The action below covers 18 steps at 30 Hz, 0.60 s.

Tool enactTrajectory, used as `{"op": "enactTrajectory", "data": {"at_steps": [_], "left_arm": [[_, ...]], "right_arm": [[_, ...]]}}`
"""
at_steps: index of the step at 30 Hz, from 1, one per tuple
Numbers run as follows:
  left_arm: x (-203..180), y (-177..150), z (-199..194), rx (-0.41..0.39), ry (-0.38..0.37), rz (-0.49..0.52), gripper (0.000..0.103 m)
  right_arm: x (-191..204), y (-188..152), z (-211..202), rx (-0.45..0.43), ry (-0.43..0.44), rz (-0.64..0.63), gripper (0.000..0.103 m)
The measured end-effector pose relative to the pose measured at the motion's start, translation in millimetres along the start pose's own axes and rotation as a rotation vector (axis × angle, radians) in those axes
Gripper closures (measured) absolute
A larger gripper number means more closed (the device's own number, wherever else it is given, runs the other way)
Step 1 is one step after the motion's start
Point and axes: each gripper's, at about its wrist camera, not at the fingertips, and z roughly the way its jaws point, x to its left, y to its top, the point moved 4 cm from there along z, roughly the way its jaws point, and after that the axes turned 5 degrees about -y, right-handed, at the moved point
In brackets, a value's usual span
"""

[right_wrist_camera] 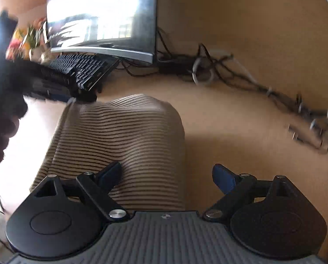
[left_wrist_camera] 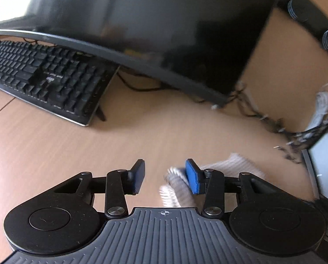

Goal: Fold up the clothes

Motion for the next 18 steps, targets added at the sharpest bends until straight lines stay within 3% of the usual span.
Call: {"op": "enactTrajectory", "data": {"at_steps": [4,6,8,10,15,18], "left_arm": [[6.2,-4.2,-7.9,-0.004,-0.004,-0.042,0.054],[3.6,-4.5,-27.1,-0.010,-0.045,-0.079,0.050],[-3.9,-8.5,-47.6,-0.010,-0.096,-0.100,0.025],[-15.0,-20.2,-63.9,0.000,-0.139,-0.100,0.011],[-35.4,-60.0,-49.6,0.134,-0.215,-0.109,0.009],[-37.9,-81.2,-35.1,0.200,-0.212,-0.113,0.019]], "right_arm": [[-7.3,0.7,3.0,0.026,0.047,0.049,0.012],[-11.4,0.2,4.5,0.039,0.073,0.067,0.012],[-14.9,0.2,8.1,0.057,0.102,0.101,0.012],[-17.9,0.0,11.8,0.076,0.134,0.135,0.012],[-22.9,1.4,14.9,0.115,0.222,0.190,0.012],[-25.0,-0.1,16.7,0.136,0.257,0.218,0.012]]}}
